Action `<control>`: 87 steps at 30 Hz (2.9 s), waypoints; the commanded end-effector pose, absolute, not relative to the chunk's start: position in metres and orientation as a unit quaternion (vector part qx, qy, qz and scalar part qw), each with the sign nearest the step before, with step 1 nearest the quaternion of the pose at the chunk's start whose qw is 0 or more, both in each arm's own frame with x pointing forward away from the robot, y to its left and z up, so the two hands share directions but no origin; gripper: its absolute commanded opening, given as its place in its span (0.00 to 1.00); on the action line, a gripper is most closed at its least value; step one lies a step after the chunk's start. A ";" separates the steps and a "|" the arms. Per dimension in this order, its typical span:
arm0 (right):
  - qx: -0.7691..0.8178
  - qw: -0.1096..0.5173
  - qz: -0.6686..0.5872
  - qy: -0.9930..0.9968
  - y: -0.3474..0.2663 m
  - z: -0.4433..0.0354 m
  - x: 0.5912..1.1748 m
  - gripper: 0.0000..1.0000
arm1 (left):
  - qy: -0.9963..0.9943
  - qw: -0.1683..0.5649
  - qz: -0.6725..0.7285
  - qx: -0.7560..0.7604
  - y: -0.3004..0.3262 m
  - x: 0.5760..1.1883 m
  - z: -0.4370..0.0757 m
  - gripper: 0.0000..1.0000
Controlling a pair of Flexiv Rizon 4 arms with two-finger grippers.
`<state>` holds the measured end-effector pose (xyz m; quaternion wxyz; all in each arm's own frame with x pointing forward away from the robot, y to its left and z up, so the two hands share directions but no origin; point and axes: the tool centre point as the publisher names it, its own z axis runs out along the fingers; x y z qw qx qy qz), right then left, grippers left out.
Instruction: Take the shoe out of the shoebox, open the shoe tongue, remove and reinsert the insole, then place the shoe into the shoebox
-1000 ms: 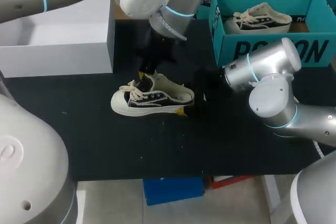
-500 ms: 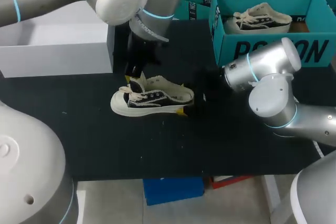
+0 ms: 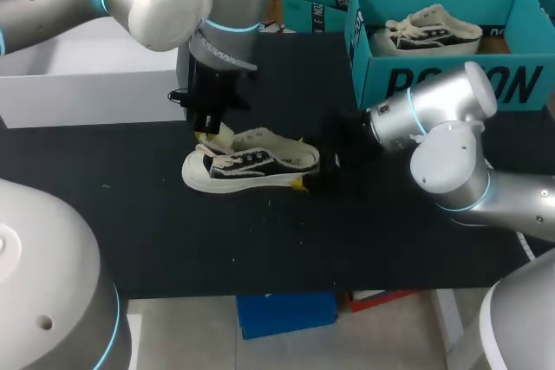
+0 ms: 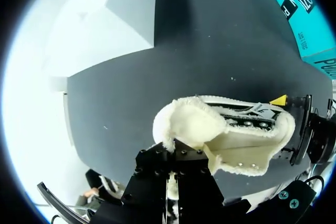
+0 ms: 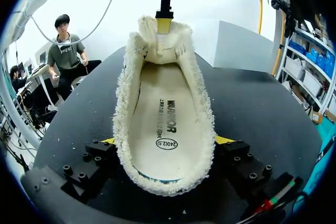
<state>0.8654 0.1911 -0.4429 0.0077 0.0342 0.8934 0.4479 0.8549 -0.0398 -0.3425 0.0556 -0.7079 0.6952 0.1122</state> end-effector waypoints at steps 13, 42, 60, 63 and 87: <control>0.036 0.008 0.447 0.894 0.191 -0.446 0.866 0.00 | 0.709 0.040 0.117 -0.694 -0.034 0.856 -0.344 1.00; 0.036 0.008 0.447 0.894 0.191 -0.446 0.866 0.00 | 0.957 -0.142 0.141 -0.212 -0.089 0.847 -0.228 0.75; 0.036 0.008 0.447 0.894 0.191 -0.446 0.866 0.00 | 0.963 -0.223 0.143 -0.047 -0.094 0.851 -0.223 0.00; 0.036 0.008 0.447 0.894 0.191 -0.446 0.866 0.00 | 0.963 -0.223 0.143 -0.047 -0.094 0.851 -0.223 0.00; 0.036 0.008 0.447 0.894 0.191 -0.446 0.866 0.00 | 0.988 -0.146 -0.025 -0.038 -0.088 0.825 -0.228 0.00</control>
